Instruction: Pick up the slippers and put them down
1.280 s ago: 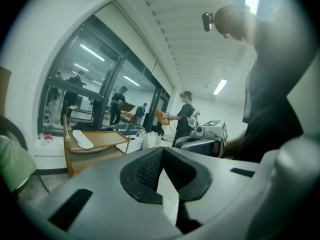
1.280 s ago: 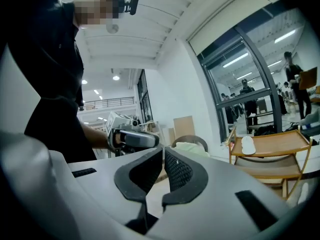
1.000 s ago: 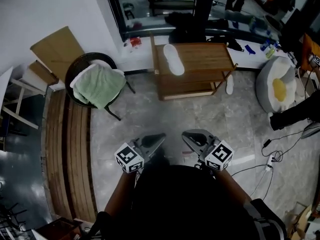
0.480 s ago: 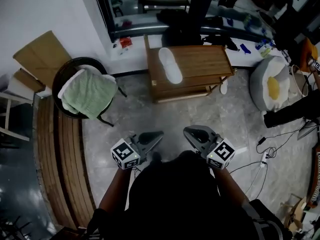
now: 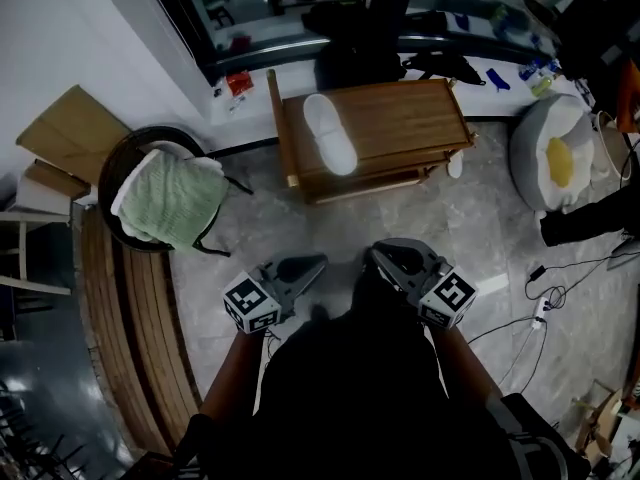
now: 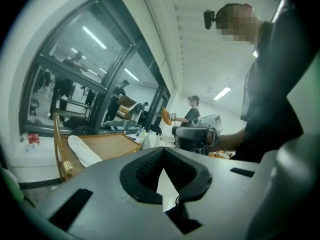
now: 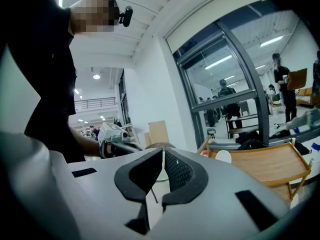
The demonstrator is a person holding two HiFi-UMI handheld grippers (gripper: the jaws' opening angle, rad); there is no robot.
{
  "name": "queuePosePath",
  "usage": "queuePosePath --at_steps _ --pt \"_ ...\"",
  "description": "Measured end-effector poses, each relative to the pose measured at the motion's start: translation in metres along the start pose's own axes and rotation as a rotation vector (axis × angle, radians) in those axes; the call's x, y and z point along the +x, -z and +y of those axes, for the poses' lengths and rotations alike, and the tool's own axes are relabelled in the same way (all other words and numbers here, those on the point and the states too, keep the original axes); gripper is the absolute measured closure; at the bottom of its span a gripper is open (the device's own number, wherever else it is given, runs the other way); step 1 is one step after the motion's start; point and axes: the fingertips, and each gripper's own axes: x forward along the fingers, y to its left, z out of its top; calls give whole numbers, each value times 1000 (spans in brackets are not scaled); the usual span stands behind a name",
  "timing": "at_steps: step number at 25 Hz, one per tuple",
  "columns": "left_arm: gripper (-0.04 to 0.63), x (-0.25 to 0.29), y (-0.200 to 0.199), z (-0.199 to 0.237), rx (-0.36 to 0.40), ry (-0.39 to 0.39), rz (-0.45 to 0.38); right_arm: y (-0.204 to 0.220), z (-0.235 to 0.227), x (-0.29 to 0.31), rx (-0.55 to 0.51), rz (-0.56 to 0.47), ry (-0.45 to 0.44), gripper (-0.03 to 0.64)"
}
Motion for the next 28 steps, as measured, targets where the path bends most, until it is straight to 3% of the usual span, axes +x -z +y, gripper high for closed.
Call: queuePosePath --at_steps 8,16,23,28 --pt "584 55 -53 48 30 -137 6 -36 -78 -5 34 -24 -115 591" --pt "584 95 -80 81 22 -255 18 -30 -141 2 58 -15 -241 591" --pt "584 103 -75 104 2 -287 75 -25 -159 24 155 -28 -323 589" --pt "584 100 -69 129 -15 -284 80 -24 -168 42 227 -48 -311 589"
